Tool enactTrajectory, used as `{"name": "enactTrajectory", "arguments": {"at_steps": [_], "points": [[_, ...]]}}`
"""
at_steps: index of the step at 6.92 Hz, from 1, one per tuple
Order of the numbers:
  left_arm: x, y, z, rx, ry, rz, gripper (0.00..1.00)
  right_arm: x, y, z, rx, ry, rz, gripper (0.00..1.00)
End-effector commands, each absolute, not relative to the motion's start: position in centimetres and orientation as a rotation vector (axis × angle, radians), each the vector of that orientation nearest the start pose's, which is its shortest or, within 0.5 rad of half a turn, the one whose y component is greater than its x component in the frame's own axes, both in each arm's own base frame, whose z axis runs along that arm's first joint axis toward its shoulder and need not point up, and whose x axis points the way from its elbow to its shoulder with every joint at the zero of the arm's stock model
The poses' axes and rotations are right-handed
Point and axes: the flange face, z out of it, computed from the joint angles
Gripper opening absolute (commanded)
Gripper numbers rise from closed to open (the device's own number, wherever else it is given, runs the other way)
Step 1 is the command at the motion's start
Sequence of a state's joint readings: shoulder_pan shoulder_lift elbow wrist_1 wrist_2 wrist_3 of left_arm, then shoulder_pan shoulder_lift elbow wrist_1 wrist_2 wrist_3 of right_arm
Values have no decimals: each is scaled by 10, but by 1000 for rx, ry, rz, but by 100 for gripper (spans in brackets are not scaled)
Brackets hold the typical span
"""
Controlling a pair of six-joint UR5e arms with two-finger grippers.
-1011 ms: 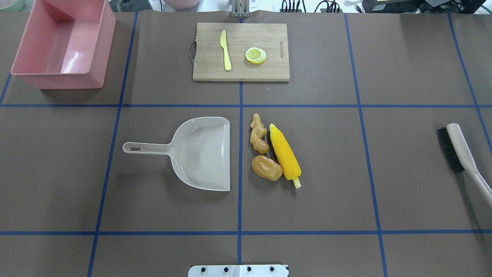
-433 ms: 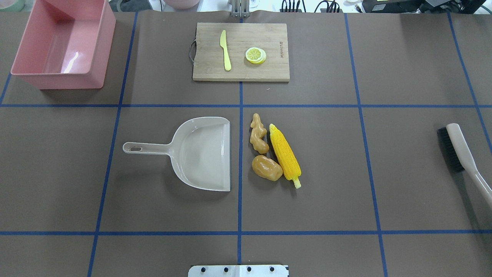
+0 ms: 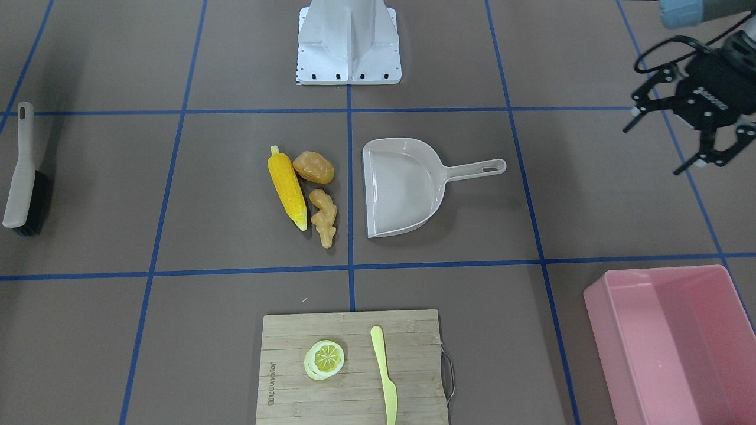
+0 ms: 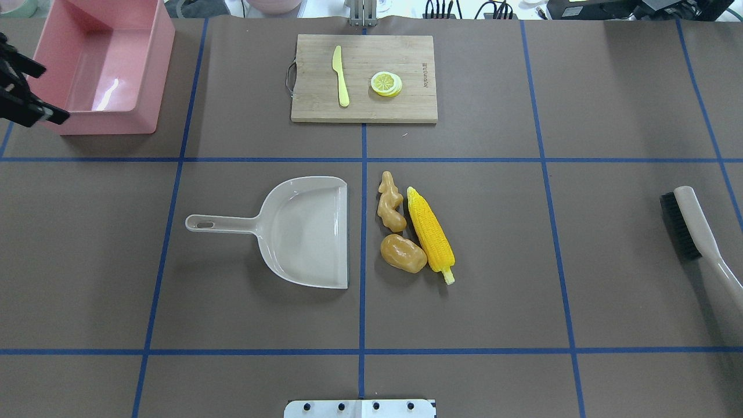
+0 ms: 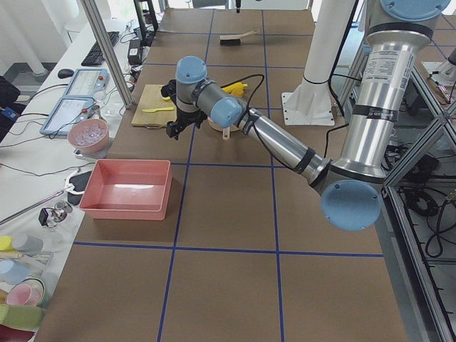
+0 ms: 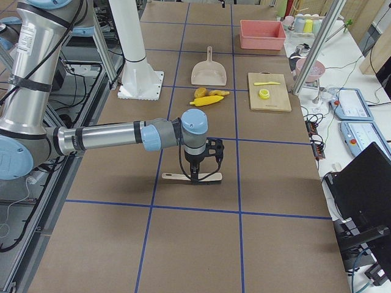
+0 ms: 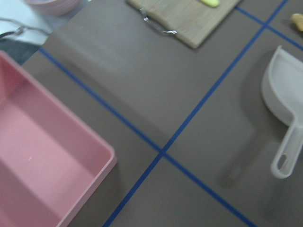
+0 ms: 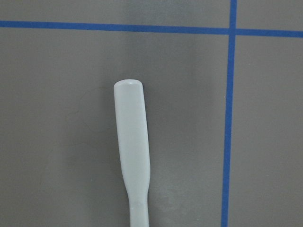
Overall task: Sweep and dump trash into bin
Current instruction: 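Move the left gripper to the white dustpan handle and grasp it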
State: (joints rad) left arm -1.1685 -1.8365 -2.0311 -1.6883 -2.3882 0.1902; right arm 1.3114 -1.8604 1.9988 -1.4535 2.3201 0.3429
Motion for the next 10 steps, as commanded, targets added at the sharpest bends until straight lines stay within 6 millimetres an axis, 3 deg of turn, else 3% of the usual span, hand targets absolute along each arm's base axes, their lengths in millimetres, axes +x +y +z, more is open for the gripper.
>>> {"name": "enactTrajectory", "arguments": {"at_steps": [1, 3, 4, 5, 6, 7, 9, 10], "points": [[237, -483, 228, 776, 952, 1052, 98, -88, -375, 551, -25, -786, 18, 100], [289, -458, 219, 879, 965, 1195, 98, -100, -357, 563, -21, -770, -7, 100], [298, -455, 225, 927, 973, 1223, 98, -104, -344, 573, -56, -760, -22, 100], [309, -462, 243, 914, 981, 1229, 98, -104, -343, 575, -56, -756, -19, 100], [321, -477, 280, 976, 978, 1257, 98, -106, -342, 588, -69, -733, -17, 100], [336, -492, 329, 1062, 984, 1267, 98, -108, -337, 607, -53, -744, -31, 100], [348, -482, 360, 1098, 1047, 1227, 98, -115, -316, 638, -16, -787, -56, 100], [357, -480, 377, 1122, 1063, 1189, 98, -121, -315, 637, -20, -794, -78, 100]]}}
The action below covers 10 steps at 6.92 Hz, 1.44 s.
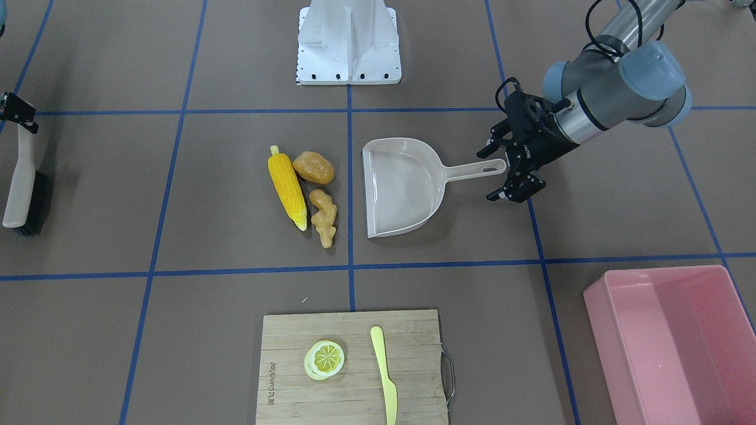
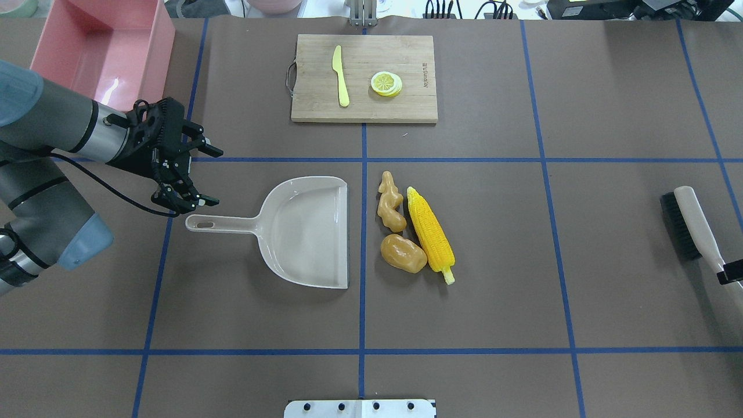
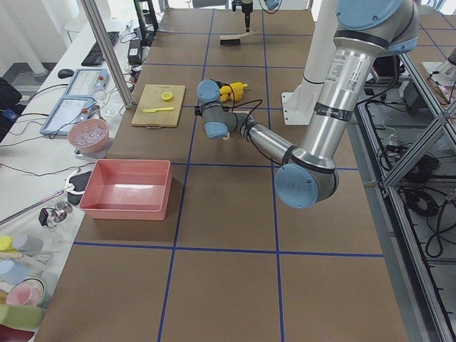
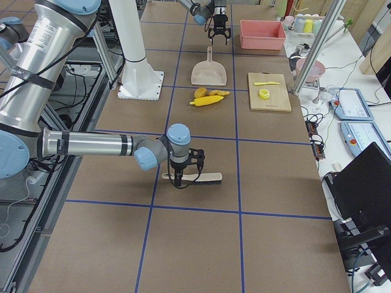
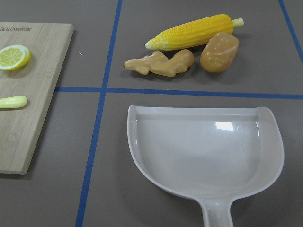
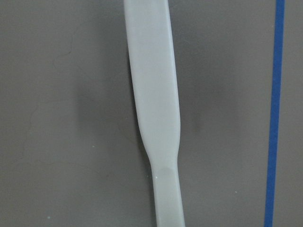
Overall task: Sweep and dump trash into bin
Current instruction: 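Move the left gripper to the white dustpan handle and grasp it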
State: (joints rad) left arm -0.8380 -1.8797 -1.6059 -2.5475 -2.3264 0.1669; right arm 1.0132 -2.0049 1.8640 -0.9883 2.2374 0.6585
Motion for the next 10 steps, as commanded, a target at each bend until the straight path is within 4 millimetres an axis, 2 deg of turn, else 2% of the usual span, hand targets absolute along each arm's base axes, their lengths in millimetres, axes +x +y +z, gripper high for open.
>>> {"name": "enactTrajectory", "arguments": {"at_steps": [1, 4, 6, 7, 9, 10], "points": [[374, -471, 388, 1145, 1066, 1197, 98, -127, -312, 636, -28, -795, -96, 100], [401, -450, 392, 1145, 1063, 1206, 98, -141, -305, 637, -45, -784, -135, 100], [408, -439, 401, 1153, 1073, 1214, 98, -148, -302, 638, -51, -768, -152, 88], [410, -434, 398, 1123, 1123, 1159, 98, -149, -299, 641, -56, -759, -157, 69], [419, -426, 403, 1104, 1145, 1155, 98, -143, -293, 645, -61, -747, -156, 32], [424, -425, 408, 1103, 1128, 1145, 98, -138, -289, 647, -64, -744, -158, 0]]}}
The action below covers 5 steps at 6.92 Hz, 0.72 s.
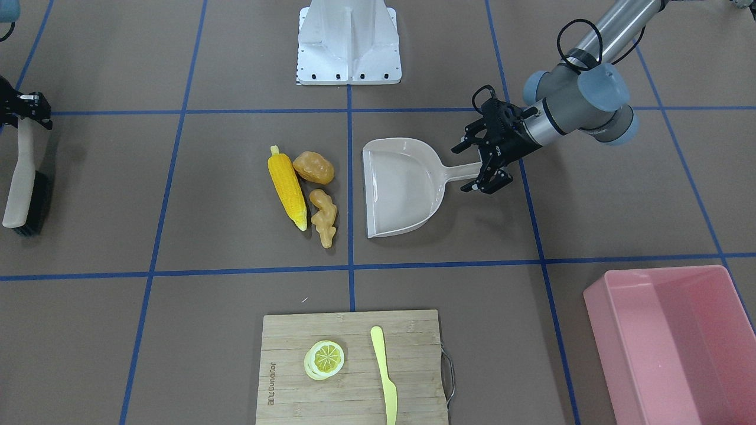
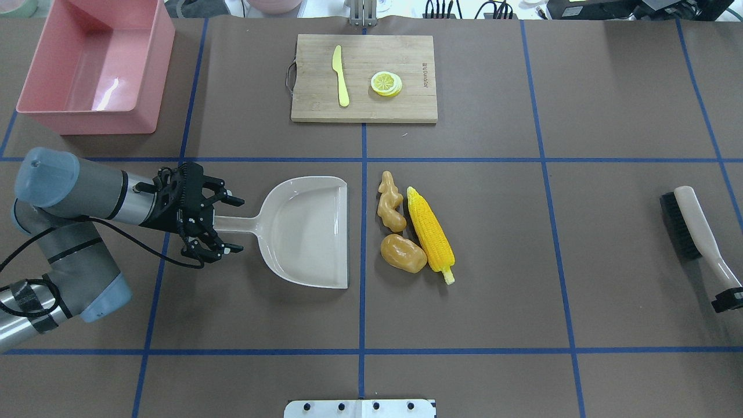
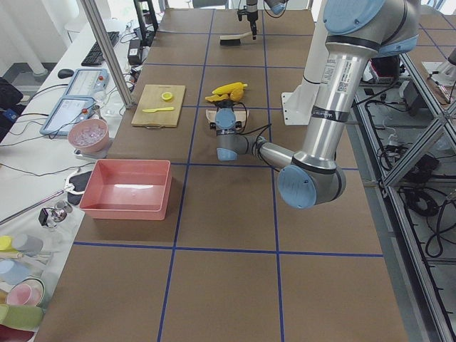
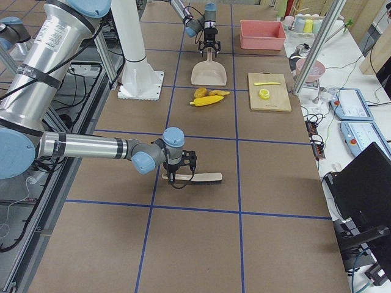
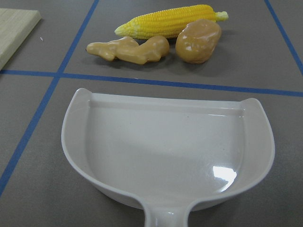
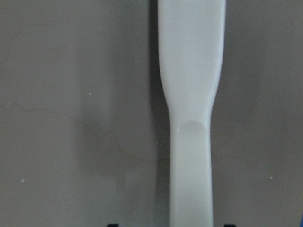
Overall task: Sweep and dump trash into bin
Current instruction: 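Grasp the white-handled brush with the right gripper and bring it toward the food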
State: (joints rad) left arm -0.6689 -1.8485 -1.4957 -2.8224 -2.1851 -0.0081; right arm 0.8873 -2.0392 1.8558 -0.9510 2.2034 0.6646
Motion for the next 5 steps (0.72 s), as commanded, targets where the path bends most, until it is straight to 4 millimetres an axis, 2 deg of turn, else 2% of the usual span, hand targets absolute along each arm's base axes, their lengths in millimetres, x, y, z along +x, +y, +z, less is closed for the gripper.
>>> {"name": "enactTrajectory", "arguments": {"at_steps": [1, 2, 3, 5], "points": [[435, -419, 412, 1095, 1122, 1147, 98, -135, -285, 644, -65, -745, -158, 0], [437, -417, 412, 1101, 1118, 1144, 98, -137, -287, 638, -62, -763, -164, 0], [442, -413, 412, 1095, 1124, 1152, 98, -149, -290, 607, -63, -803, -194, 0], [456, -401, 407, 1088, 1145, 1173, 98, -187, -327, 526, -53, -803, -210, 0]]}}
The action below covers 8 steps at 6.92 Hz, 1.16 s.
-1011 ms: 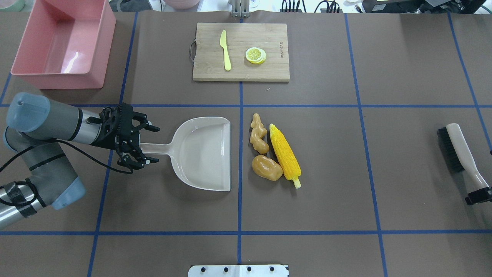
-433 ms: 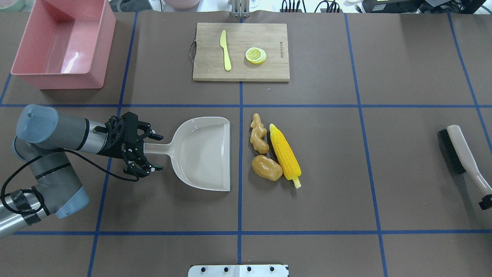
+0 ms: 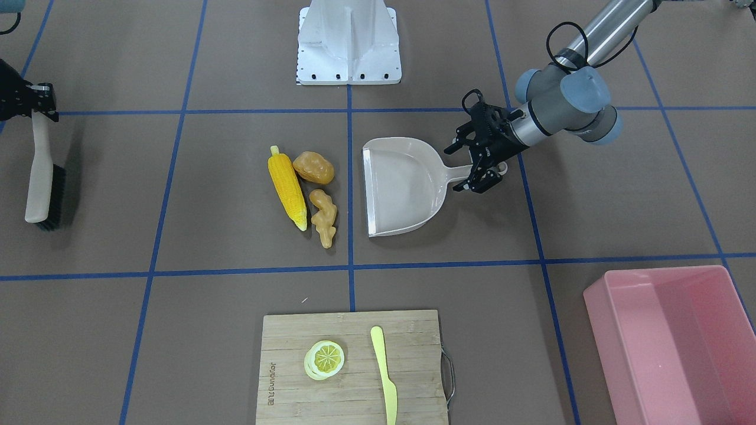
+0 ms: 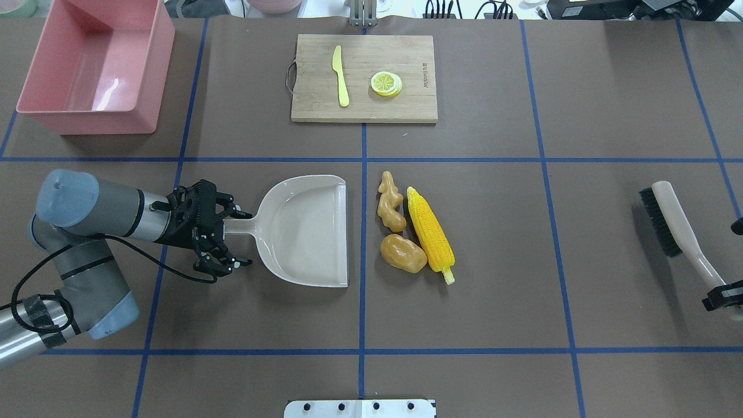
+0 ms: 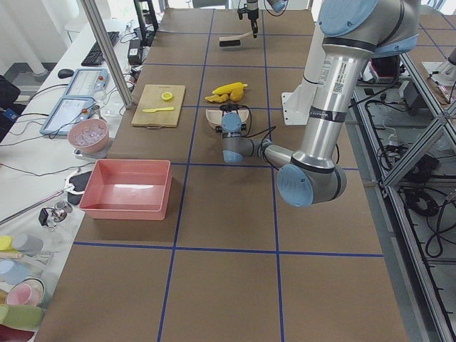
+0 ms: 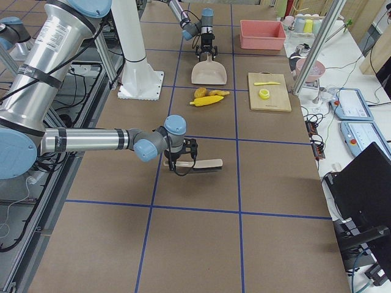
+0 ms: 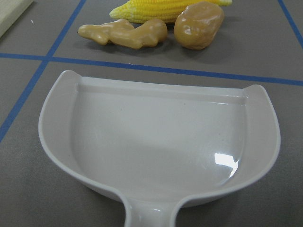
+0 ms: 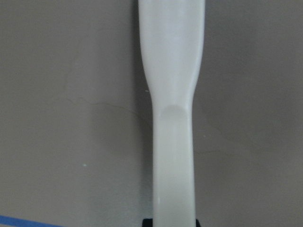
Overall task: Sweep and dump trash into bin
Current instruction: 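Grasp the white-handled brush with the right gripper and bring it toward the food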
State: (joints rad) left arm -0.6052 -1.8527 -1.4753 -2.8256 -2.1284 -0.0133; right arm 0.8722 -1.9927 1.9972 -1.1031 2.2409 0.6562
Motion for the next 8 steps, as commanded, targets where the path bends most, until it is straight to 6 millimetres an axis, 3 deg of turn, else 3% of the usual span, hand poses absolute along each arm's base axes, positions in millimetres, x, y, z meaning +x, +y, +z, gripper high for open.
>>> {"name": "enactTrajectory", "arguments": {"at_steps": [1, 3, 4, 6, 7, 8], "points": [[456, -401, 406, 1088, 1147, 1172, 98, -211, -334, 495, -51, -811, -239, 0], [456, -401, 400, 1091, 1147, 1173, 98, -266, -336, 451, -108, -831, -192, 0], [455, -400, 397, 1094, 1148, 1170, 98, -300, -323, 432, -139, -838, -169, 0], [455, -402, 395, 1077, 1152, 1122, 98, -344, -305, 407, -150, -852, -182, 0], [455, -403, 395, 1065, 1157, 1100, 98, -375, -304, 374, -168, -843, -172, 0], [455, -404, 396, 1064, 1150, 1094, 98, -404, -312, 324, -177, -805, -170, 0]]}}
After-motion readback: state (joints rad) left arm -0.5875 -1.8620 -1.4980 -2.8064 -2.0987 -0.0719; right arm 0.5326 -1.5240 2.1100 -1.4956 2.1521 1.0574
